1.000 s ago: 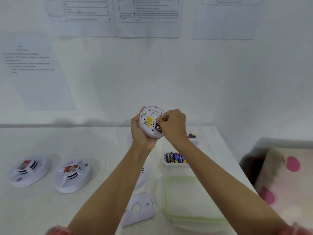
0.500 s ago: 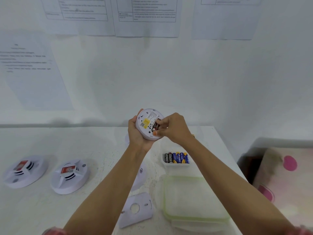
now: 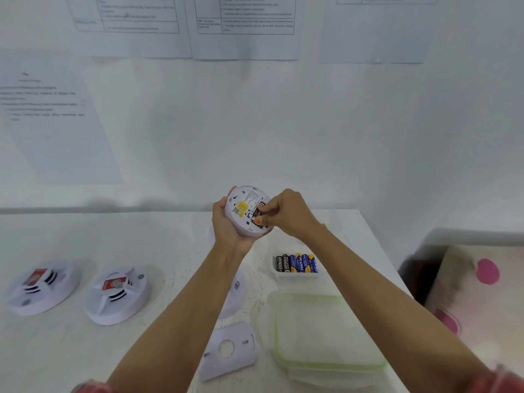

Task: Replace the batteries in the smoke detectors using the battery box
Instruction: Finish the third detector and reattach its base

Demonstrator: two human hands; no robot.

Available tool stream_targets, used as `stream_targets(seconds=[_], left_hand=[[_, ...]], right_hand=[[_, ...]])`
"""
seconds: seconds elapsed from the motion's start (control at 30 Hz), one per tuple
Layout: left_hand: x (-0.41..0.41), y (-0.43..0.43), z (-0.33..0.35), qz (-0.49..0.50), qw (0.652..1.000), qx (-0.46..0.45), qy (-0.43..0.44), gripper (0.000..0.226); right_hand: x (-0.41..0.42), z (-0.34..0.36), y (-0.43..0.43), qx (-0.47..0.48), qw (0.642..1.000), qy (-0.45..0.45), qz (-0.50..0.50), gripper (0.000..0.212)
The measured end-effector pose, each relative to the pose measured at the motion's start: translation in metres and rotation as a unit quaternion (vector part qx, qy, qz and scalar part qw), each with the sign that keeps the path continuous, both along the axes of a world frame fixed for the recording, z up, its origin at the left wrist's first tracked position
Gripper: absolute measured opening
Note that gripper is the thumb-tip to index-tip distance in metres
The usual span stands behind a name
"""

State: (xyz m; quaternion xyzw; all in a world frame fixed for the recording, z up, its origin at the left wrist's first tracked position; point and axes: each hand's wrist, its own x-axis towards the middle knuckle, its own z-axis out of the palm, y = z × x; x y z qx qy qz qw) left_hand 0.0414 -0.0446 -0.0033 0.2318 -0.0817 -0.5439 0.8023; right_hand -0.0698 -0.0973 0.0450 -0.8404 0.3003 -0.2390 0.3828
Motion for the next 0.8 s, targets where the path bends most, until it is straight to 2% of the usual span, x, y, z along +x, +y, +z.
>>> stream_targets(seconds=[0.23, 0.33, 0.4, 0.47, 0.53, 0.6, 0.63, 0.7, 0.8], left_hand=[[-0.001, -0.003, 0.005, -0.005, 1.0, -0.011, 0.006, 0.031], [0.005, -0.007, 0.005, -0.002, 1.0, -0.016, -0.002, 0.03], [0.008, -0.009, 0.006, -0.005, 1.0, -0.015, -0.004, 0.028], [0.009, -0.01, 0.007, -0.005, 1.0, -0.018, -0.001, 0.027], [0.009, -0.013, 0.009, 0.004, 1.0, -0.018, -0.005, 0.026], [0.012, -0.016, 0.011, 0.009, 1.0, -0.011, -0.008, 0.03], [0.013, -0.017, 0.012, 0.009, 1.0, -0.009, -0.005, 0.03], [0.016, -0.019, 0.011, 0.014, 1.0, 0.007, -0.006, 0.031], [0.016, -0.021, 0.007, 0.013, 1.0, 0.021, -0.012, 0.031]], right_hand=[[0.003, -0.003, -0.008, 0.018, 0.997, -0.059, -0.042, 0.036], [0.004, -0.008, -0.007, -0.01, 0.998, -0.06, -0.005, 0.023], [0.002, -0.008, -0.011, -0.048, 0.998, -0.013, 0.049, 0.01], [-0.002, -0.004, -0.021, -0.065, 0.993, 0.019, 0.096, 0.022], [-0.011, 0.003, -0.037, -0.004, 0.997, -0.04, 0.067, 0.03], [-0.021, 0.002, -0.061, 0.052, 0.997, -0.062, -0.018, 0.029], [-0.025, -0.003, -0.073, 0.058, 0.997, -0.018, -0.056, 0.028], [-0.027, -0.019, -0.094, 0.033, 0.984, 0.145, -0.096, 0.026], [-0.023, -0.045, -0.109, -0.037, 0.938, 0.339, -0.062, 0.027]])
